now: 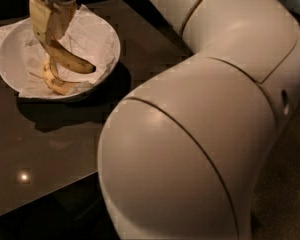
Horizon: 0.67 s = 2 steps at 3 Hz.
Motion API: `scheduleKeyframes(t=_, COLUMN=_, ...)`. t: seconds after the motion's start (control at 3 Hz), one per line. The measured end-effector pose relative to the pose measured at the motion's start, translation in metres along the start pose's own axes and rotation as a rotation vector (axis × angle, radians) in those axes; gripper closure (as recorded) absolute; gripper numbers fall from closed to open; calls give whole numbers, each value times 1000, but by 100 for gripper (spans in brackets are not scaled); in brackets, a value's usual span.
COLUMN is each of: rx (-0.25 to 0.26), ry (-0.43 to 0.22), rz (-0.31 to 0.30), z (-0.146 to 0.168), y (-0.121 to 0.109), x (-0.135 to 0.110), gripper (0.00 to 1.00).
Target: Pick banana from white bowl
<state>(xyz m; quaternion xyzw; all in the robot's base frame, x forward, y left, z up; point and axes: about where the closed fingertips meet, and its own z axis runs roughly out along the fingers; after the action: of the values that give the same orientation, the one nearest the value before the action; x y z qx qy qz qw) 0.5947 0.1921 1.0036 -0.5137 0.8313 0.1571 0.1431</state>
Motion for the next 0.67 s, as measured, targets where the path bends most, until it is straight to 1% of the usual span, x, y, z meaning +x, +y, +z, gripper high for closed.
scheduleKeyframes(t=0.33, rx=-10, ry=-2, rz=25, z=1, y=10, x=8, gripper=100)
scheduleKeyframes(t=0.67, rx=-32, ry=-5, rz=62, z=3, y=27, x=25, gripper=100)
